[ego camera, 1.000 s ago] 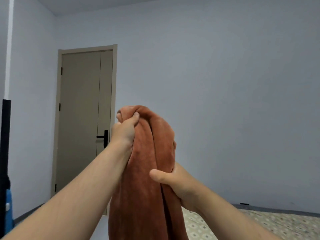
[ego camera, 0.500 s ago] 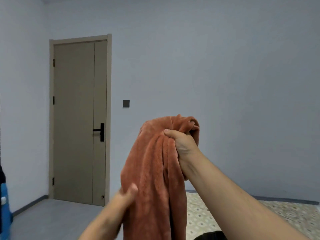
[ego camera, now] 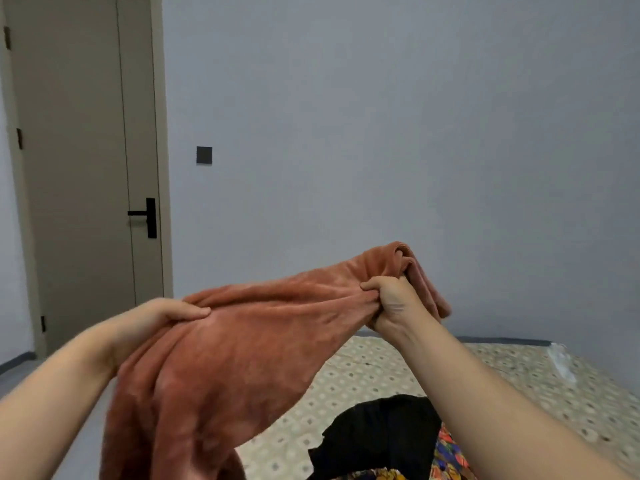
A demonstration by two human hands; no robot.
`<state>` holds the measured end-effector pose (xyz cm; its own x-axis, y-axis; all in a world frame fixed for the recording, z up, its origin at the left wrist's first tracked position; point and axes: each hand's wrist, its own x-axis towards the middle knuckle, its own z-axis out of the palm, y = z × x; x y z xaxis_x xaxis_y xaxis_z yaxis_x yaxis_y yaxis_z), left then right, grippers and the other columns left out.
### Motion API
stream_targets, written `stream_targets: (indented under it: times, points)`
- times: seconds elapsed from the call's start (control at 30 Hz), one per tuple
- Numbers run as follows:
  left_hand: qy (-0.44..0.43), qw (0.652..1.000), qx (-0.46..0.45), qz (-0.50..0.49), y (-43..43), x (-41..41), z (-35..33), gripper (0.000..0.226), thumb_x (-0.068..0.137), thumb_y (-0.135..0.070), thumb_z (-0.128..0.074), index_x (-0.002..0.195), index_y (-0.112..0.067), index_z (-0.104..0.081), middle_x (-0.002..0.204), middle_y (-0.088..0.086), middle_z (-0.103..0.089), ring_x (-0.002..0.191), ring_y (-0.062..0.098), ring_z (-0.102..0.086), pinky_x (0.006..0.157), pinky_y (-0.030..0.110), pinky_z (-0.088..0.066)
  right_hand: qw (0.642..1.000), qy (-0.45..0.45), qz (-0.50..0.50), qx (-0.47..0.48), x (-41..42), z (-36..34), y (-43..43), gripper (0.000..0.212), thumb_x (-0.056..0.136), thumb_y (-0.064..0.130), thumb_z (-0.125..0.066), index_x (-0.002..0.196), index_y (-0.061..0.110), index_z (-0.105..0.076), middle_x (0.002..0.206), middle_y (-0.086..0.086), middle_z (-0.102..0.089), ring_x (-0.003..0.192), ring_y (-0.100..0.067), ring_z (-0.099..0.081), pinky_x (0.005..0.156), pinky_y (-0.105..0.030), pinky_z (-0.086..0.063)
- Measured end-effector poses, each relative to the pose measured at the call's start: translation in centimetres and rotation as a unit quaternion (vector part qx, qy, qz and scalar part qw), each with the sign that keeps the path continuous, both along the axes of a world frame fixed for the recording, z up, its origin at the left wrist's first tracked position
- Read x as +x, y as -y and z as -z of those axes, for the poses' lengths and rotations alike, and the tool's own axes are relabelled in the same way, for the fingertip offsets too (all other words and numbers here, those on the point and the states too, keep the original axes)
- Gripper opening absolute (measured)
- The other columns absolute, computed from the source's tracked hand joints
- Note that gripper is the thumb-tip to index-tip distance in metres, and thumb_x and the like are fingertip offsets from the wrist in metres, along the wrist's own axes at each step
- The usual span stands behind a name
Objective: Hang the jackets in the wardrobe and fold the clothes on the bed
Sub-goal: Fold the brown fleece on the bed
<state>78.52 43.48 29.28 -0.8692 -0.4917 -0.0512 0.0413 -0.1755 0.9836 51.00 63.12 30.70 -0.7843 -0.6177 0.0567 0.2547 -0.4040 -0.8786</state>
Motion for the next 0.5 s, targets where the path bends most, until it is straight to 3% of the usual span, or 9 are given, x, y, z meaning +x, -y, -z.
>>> stream_targets:
  times: [0.07, 0.1, 0.17, 0.23, 0.37, 0.43, 0.5]
  points:
    - [0.059, 0.995, -0.063, 0.048, 1.7, -0.4, -1.7, 0.061, 0.074, -0.012, -0.076, 0.133, -0.011, -0.061, 0.136, 0.023, -0.058, 0.124, 0.043, -0.057, 0.097, 0.047, -0.051, 1.000, 0.013, 0.013, -0.005, -1.1, 2.2, -0.2, 0.040, 0.078, -0.022, -0.045, 0.094, 0.013, -0.056, 0.072, -0.010, -0.056, 0.052, -0.022, -0.063, 0.047, -0.029, -0.052]
    - [0.081, 0.992, -0.075, 0.054, 2.0, -0.9, -2.0, 0.063, 0.074, -0.018, -0.077, 0.135, -0.013, -0.059, 0.139, 0.023, -0.056, 0.128, 0.044, -0.053, 0.103, 0.050, -0.047, 1.000, 0.020, 0.016, -0.010, -1.7, 3.3, -0.3, 0.038, 0.078, -0.024, -0.044, 0.094, 0.007, -0.058, 0.076, -0.014, -0.058, 0.061, -0.028, -0.065, 0.052, -0.031, -0.054]
    - [0.146, 0.983, -0.067, 0.090, 2.0, -3.1, -0.7, 0.062, 0.067, -0.024, -0.082, 0.126, -0.011, -0.066, 0.134, 0.024, -0.059, 0.122, 0.045, -0.057, 0.101, 0.050, -0.049, 0.999, 0.046, 0.026, -0.004, -3.3, 5.9, -1.0, 0.037, 0.078, -0.024, -0.042, 0.110, -0.013, -0.058, 0.100, -0.030, -0.063, 0.090, -0.045, -0.065, 0.070, -0.040, -0.056]
    - [0.215, 0.972, -0.054, 0.080, 1.4, -6.1, 2.4, 0.056, 0.064, -0.024, -0.082, 0.116, -0.005, -0.072, 0.126, 0.027, -0.064, 0.115, 0.045, -0.062, 0.098, 0.049, -0.051, 0.995, 0.069, 0.061, 0.025, -5.3, 9.6, -2.0, 0.044, 0.077, -0.024, -0.042, 0.120, -0.024, -0.051, 0.107, -0.036, -0.058, 0.093, -0.047, -0.060, 0.070, -0.041, -0.053]
    - [0.345, 0.933, -0.056, 0.086, -0.9, -12.3, 13.6, 0.036, 0.080, -0.018, -0.067, 0.107, 0.004, -0.074, 0.117, 0.029, -0.067, 0.114, 0.045, -0.062, 0.104, 0.052, -0.047, 0.981, 0.069, 0.121, 0.136, -7.0, 20.8, -5.2, 0.031, 0.073, -0.025, -0.050, 0.101, -0.021, -0.063, 0.082, -0.022, -0.065, 0.071, -0.034, -0.063, 0.058, -0.031, -0.051]
    - [0.412, 0.900, -0.115, 0.076, -2.0, -14.6, 20.3, 0.027, 0.086, -0.018, -0.064, 0.102, 0.001, -0.077, 0.108, 0.025, -0.072, 0.108, 0.042, -0.066, 0.099, 0.050, -0.051, 0.968, 0.061, 0.112, 0.215, -6.6, 28.0, -7.0, 0.029, 0.071, -0.025, -0.056, 0.093, -0.010, -0.068, 0.075, -0.014, -0.071, 0.069, -0.030, -0.067, 0.054, -0.028, -0.052]
    - [0.441, 0.871, -0.207, 0.061, -2.9, -15.9, 27.2, 0.016, 0.086, -0.014, -0.066, 0.095, -0.007, -0.077, 0.098, 0.015, -0.075, 0.101, 0.036, -0.069, 0.095, 0.042, -0.053, 0.954, 0.084, 0.085, 0.276, -6.0, 34.6, -8.9, 0.036, 0.072, -0.022, -0.061, 0.102, -0.004, -0.066, 0.077, -0.012, -0.074, 0.072, -0.023, -0.071, 0.058, -0.028, -0.055]
